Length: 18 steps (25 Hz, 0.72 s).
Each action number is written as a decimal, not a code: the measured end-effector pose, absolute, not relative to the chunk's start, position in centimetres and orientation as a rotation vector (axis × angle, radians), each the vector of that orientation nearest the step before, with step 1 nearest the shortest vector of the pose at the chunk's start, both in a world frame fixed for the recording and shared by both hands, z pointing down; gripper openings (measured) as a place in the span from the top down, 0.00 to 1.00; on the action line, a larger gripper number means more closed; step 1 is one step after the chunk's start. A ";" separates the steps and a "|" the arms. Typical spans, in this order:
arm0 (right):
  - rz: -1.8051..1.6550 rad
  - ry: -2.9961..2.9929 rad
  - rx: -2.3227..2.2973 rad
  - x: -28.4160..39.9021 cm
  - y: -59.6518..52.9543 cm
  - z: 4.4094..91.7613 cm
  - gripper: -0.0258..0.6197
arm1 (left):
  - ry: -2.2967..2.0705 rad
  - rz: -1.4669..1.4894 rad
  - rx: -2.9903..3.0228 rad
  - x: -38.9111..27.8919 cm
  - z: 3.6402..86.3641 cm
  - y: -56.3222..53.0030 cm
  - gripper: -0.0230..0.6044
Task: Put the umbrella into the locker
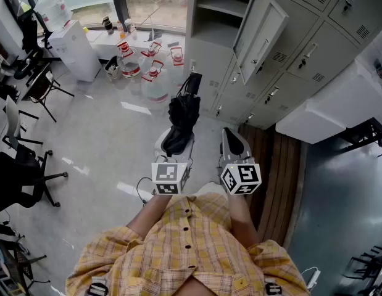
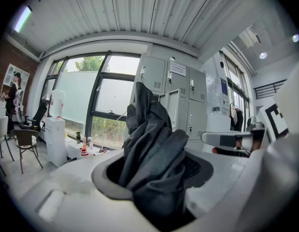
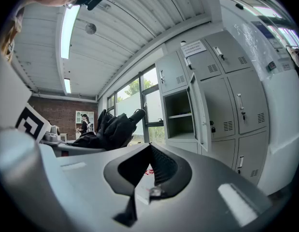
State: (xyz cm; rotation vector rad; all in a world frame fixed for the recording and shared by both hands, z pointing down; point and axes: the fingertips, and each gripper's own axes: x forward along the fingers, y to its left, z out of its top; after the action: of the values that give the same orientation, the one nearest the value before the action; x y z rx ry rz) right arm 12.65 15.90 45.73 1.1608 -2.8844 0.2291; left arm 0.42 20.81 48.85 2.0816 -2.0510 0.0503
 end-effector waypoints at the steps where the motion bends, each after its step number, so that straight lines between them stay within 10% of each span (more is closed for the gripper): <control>1: 0.229 -2.888 1.161 12.6 15.8 45.6 0.96 | -2.053 0.048 2.084 0.4 48.7 20.7 0.56; 18: 0.336 -2.892 1.240 12.3 15.6 44.6 0.96 | -2.013 0.004 2.113 -0.6 48.9 20.5 0.56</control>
State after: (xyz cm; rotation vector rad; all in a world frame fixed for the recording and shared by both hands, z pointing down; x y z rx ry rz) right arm 12.33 15.59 44.55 1.2401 -2.8921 0.3365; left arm -0.64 20.54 48.92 2.1128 -2.0125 0.0042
